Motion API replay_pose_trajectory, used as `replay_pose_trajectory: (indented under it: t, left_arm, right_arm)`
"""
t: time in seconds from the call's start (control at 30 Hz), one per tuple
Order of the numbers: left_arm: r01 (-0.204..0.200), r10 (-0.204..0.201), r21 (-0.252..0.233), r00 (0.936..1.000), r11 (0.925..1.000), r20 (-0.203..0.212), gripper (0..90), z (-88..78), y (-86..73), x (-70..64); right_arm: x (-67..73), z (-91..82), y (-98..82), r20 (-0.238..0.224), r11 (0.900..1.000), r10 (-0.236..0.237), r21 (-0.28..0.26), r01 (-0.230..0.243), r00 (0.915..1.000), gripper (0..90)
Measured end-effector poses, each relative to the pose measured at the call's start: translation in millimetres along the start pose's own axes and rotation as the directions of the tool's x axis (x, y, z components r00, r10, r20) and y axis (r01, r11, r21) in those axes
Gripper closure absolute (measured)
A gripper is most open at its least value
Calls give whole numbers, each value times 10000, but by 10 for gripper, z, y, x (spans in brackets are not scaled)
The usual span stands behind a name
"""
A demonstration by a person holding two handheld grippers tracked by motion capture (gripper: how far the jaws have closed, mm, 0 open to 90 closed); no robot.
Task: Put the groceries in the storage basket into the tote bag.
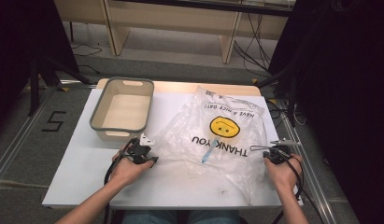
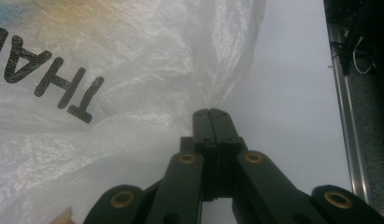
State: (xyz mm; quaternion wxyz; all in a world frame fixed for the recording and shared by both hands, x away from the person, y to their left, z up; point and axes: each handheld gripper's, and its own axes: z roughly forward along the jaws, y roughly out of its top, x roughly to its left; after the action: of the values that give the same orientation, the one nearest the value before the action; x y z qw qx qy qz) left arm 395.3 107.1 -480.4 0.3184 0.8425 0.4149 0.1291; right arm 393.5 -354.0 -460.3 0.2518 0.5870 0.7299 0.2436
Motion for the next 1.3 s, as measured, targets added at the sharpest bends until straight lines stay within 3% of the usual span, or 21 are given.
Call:
replay_pose_trajectory:
  t: [0.1,0.17,0.37,0.63,0.83,0.93,1.1,1.2,1.3]
  left_arm:
    - [-220,221,150,9997,9996,-64,855,-23,8,-40]
    - [-203,202,224,9998,9995,43,880,-53,7,-73]
    - [-588,550,580,9964,9966,652,889,-193,-63,-312]
    - [-1276,1158,751,9825,9890,1457,888,-253,-105,-619]
    - [-1262,1170,623,9840,9900,1342,877,-241,-122,-625]
    - [-1057,996,490,9886,9932,1133,779,-267,-133,-594]
    - [-706,692,220,9959,9973,582,453,-332,-194,-586]
    - [-516,511,168,9983,9985,288,326,-381,-238,-567]
    - [-232,228,128,9993,9996,302,249,-412,-286,-524]
  right_arm:
    - [-1,15,8,18,10000,2,-2,-2,10000,900]
    - [4,23,17,28,10000,25,-23,-25,10000,900]
    - [22,70,79,159,9995,-86,-313,91,9998,900]
    - [73,183,175,232,9971,-298,-686,314,9993,900]
    - [114,239,211,10,9953,-430,-865,429,9991,900]
    - [110,212,217,-59,9945,-414,-970,406,9991,883]
    - [70,81,224,-276,9922,-339,-1208,303,9990,745]
    - [48,-26,225,-451,9887,-197,-1492,128,9988,670]
    - [32,-129,211,-792,9838,-21,-1787,-121,9969,595]
